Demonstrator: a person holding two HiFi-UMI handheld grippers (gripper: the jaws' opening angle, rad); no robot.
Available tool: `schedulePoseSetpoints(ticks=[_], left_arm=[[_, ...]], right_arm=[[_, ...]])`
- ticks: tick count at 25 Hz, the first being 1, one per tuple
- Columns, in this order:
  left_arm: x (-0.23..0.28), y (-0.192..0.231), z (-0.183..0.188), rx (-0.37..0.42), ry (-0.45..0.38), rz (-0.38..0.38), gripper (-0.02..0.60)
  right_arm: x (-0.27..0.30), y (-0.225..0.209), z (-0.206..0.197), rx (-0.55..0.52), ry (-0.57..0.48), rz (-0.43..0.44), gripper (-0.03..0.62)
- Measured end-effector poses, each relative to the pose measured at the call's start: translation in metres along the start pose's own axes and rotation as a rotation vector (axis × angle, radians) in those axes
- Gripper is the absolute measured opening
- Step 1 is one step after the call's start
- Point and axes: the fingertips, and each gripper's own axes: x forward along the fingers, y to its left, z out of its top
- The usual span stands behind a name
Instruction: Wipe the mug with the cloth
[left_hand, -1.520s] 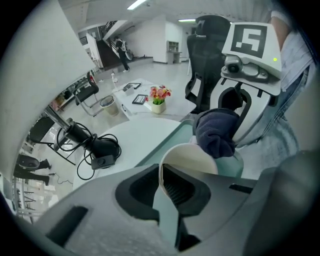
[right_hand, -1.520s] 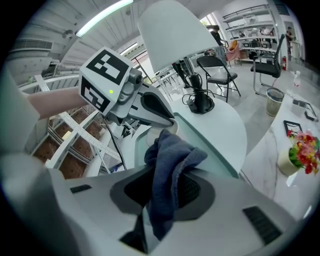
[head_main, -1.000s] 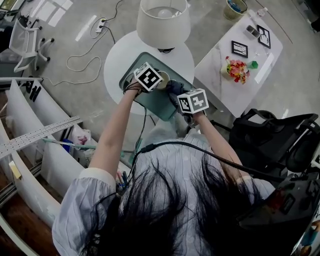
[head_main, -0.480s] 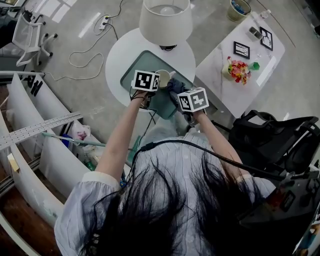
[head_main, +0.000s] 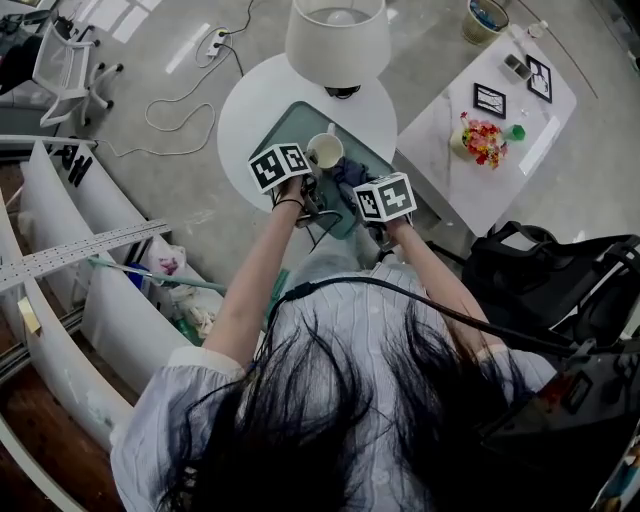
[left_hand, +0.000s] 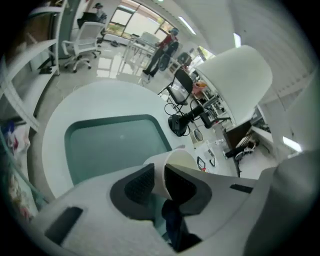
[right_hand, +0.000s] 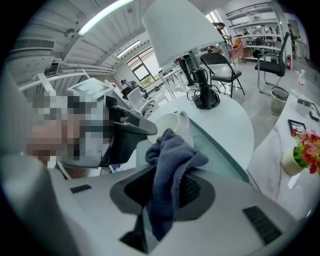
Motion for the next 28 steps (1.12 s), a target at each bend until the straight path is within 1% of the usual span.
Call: schedulePoseSetpoints(ticks=[1,3,5,6,8,10,12,13,14,16,18,20,24,25,26,28], left_arm=[[-0.001,0.002,-0.002,-0.052,-0.008,-0.004,0.047],[-0.005,0.007,-0.007,-0.125,-0.019,-0.009,0.048],[-0.007,0.011,-0.011,-0.161,-0.019,-0.013,0.048],[-0.008,0.012,-0.012,-0.163,-0.015,-0.017,0.048],[-0.009,0.011,-0.012,-0.139,-0.002,-0.032,0.055],[-0.008,0.008,-0.01,-0.095,0.012,-0.054,0.061],[-0.009,0.005,-0.005,-0.024,0.028,-0.063,0.064],[-0.01,0.004,-0.002,0.034,0.036,-0.056,0.064],[-0.012,0.004,0.001,0.11,0.046,-0.044,0.064],[-0.016,0.001,0.008,0.313,0.073,-0.023,0.072],[-0.02,-0.006,0.015,0.562,0.1,-0.016,0.077],[-0.021,-0.015,0.022,0.82,0.128,-0.024,0.077],[-0.014,-0.032,0.018,1.302,0.247,-0.083,0.077],[-0.013,-0.037,0.017,1.404,0.268,-0.092,0.077],[-0.011,-0.042,0.017,1.491,0.284,-0.104,0.077],[-0.008,-0.054,0.014,1.619,0.318,-0.148,0.077]], right_arm=[[0.001,0.0,-0.001,-0.002,0.004,-0.003,0.094],[0.002,0.0,0.0,-0.007,0.007,-0.006,0.094],[0.004,0.0,0.0,-0.01,0.009,-0.009,0.094],[0.005,0.0,0.0,-0.009,0.012,-0.013,0.094],[0.006,-0.001,0.0,-0.007,0.015,-0.017,0.094],[0.006,-0.002,0.001,-0.005,0.016,-0.017,0.094],[0.007,-0.003,0.0,-0.004,0.021,-0.019,0.094],[0.007,-0.004,-0.001,-0.003,0.023,-0.02,0.094],[0.008,-0.004,-0.002,-0.001,0.025,-0.021,0.094],[0.008,-0.005,-0.003,0.007,0.025,-0.021,0.094],[0.008,-0.005,-0.002,0.01,0.023,-0.021,0.094],[0.009,-0.005,-0.002,0.012,0.022,-0.021,0.094],[0.009,-0.007,-0.003,0.022,0.022,-0.023,0.094],[0.009,-0.007,-0.003,0.025,0.022,-0.024,0.094],[0.009,-0.008,-0.003,0.028,0.022,-0.025,0.094],[0.01,-0.008,-0.003,0.036,0.022,-0.027,0.094]])
